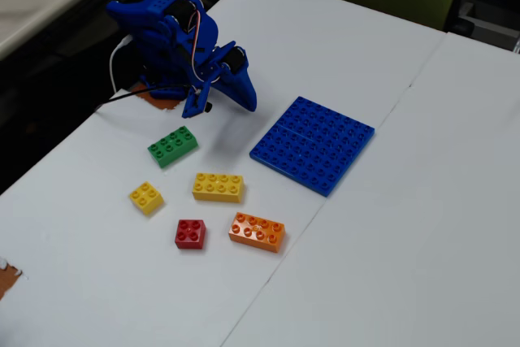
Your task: Pick up the 2x2 yellow block and go up the 8x8 blue block.
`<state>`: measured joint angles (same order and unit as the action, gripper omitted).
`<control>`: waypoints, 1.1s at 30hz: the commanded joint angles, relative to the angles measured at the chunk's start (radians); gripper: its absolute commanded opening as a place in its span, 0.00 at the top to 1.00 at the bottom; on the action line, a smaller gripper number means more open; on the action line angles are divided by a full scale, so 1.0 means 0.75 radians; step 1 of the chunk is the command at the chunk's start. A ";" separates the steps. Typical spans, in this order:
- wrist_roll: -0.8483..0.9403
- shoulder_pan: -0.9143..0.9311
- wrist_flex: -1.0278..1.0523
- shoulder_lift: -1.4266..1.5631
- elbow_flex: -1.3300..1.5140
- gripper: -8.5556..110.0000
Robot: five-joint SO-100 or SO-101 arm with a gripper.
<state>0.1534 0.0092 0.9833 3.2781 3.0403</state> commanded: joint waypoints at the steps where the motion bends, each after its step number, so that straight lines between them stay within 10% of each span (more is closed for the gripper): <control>1: 0.002 -0.004 -0.004 0.055 0.004 0.93; 19: 0.045 -0.002 -0.031 0.055 0.010 0.93; 33: 1.389 0.022 -0.231 0.057 -0.014 0.93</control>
<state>0.9526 0.0184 0.8207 3.2781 3.0403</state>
